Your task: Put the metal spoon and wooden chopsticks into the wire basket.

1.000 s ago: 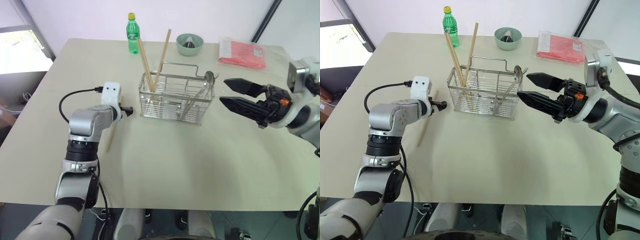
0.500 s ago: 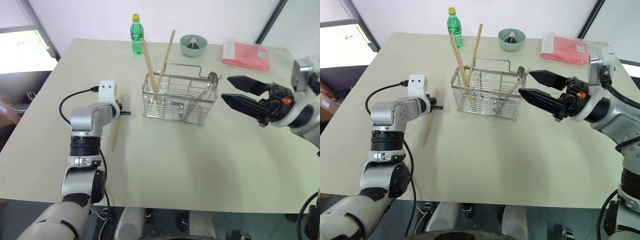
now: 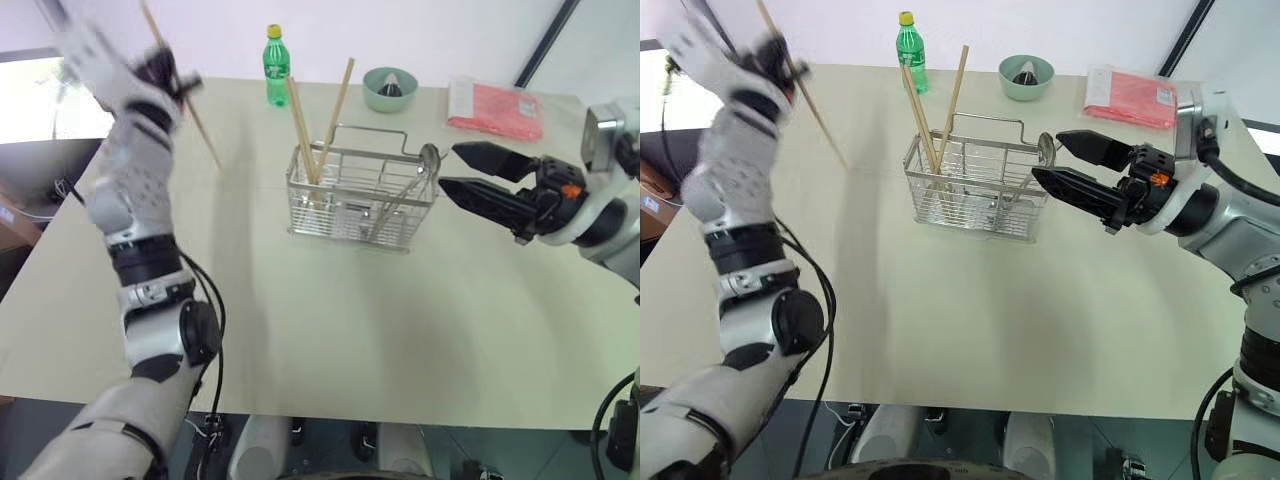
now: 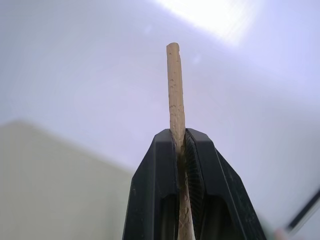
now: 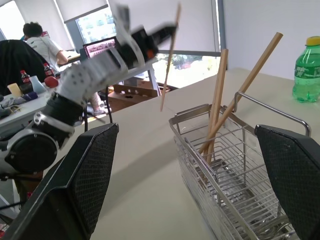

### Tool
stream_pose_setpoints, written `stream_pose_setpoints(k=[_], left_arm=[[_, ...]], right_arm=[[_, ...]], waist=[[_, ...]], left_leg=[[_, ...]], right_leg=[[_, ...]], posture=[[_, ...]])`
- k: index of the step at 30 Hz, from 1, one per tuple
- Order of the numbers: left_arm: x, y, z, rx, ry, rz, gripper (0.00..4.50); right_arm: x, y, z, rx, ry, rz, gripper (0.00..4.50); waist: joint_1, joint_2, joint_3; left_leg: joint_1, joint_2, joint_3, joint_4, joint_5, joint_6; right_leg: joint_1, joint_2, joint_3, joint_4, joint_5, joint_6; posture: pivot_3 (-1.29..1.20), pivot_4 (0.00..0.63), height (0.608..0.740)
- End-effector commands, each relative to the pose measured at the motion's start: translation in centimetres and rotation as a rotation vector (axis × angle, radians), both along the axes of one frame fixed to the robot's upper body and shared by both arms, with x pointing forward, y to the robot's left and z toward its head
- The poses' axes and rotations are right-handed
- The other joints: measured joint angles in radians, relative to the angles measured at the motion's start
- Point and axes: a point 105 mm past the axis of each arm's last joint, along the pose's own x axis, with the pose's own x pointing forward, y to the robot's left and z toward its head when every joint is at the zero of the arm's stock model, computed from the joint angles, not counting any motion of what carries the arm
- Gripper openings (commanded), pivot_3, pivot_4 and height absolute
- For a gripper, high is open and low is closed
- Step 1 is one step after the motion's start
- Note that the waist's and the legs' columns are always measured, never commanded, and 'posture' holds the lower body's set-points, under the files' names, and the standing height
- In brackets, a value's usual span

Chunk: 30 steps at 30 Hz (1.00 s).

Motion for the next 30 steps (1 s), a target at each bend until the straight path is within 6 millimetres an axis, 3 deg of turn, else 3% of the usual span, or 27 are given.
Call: stream_pose_setpoints(k=[1, 3, 6, 14, 17, 20, 25, 27, 30], left_arm=[[-1.7, -2.0, 2.8, -0.017, -0.121, -0.115, 0.03], [-2.2, -4.1, 3.8, 0.006, -0.158, -0.186, 0.03], [-2.1, -7.3, 3.4, 0.092, -0.166, -0.253, 0.03], [-0.1, -13.0, -1.6, 0.282, -0.112, -0.284, 0.03], [0.0, -14.2, -3.1, 0.348, -0.143, -0.253, 0.03], [-0.1, -15.0, -3.7, 0.35, -0.164, -0.242, 1.1], [-0.1, -15.3, -3.7, 0.295, -0.163, -0.241, 3.67], [-0.4, -15.2, -3.7, 0.279, -0.159, -0.243, 4.48], [-0.4, -13.8, -3.6, 0.254, -0.122, -0.229, 4.48]], right_arm=[[-0.7, 0.6, 1.2, 0.002, -0.051, 0.025, 4.5], [-0.8, 0.7, 1.2, 0.003, -0.051, 0.026, 4.5], [-0.9, 0.8, 1.3, 0.008, -0.054, 0.021, 4.5], [-1.3, 0.6, 1.5, 0.035, -0.057, -0.008, 4.5], [-1.4, 0.6, 1.5, 0.04, -0.056, -0.015, 4.5], [-1.5, 0.5, 1.5, 0.041, -0.053, -0.021, 4.5], [-1.4, 0.3, 1.6, 0.046, -0.048, -0.029, 4.5], [-1.4, 0.2, 1.6, 0.047, -0.047, -0.03, 4.5], [-1.2, 0.1, 1.5, 0.041, -0.046, -0.033, 4.5]], waist=[[-0.001, 0.0, 0.0], [-0.001, 0.0, 0.0], [-0.001, 0.0, 0.0], [-0.002, 0.0, 0.0], [-0.002, 0.0, 0.0], [-0.001, 0.0, 0.0], [-0.002, 0.0, 0.0], [-0.002, 0.0, 0.0], [-0.003, 0.0, 0.0]], left_leg=[[0.001, 0.0, 0.001, 0.0, 0.0, 0.0], [0.001, 0.0, 0.001, 0.0, 0.0, 0.0], [0.001, 0.001, 0.0, 0.001, 0.0, 0.002], [0.001, 0.001, 0.001, 0.001, 0.0, 0.004], [0.001, 0.001, 0.001, 0.001, 0.0, 0.004], [0.001, 0.001, 0.001, 0.001, 0.0, 0.004], [0.0, 0.001, 0.0, 0.001, -0.001, 0.005], [0.0, 0.001, 0.0, 0.001, -0.001, 0.005], [0.0, 0.001, 0.0, 0.001, -0.001, 0.005]], right_leg=[[0.0, 0.0, 0.0, 0.0, 0.0, 0.0], [0.001, 0.001, 0.0, 0.001, 0.0, 0.0], [0.001, 0.002, 0.0, 0.002, 0.0, 0.0], [0.001, 0.002, 0.0, 0.001, 0.0, 0.001], [0.001, 0.002, 0.0, 0.001, 0.0, 0.0], [0.0, 0.001, 0.0, 0.001, 0.001, 0.0], [0.0, 0.001, 0.0, 0.001, 0.001, 0.0], [0.0, 0.001, 0.0, 0.001, 0.001, 0.0], [0.0, 0.001, 0.0, 0.001, 0.001, 0.0]], posture=[[0.0, 0.15, 0.68], [0.0, 0.15, 0.68], [0.0, 0.15, 0.68], [0.0, 0.15, 0.68], [0.0, 0.15, 0.68], [0.0, 0.15, 0.68], [0.0, 0.15, 0.68], [0.0, 0.15, 0.68], [0.0, 0.15, 0.68]])
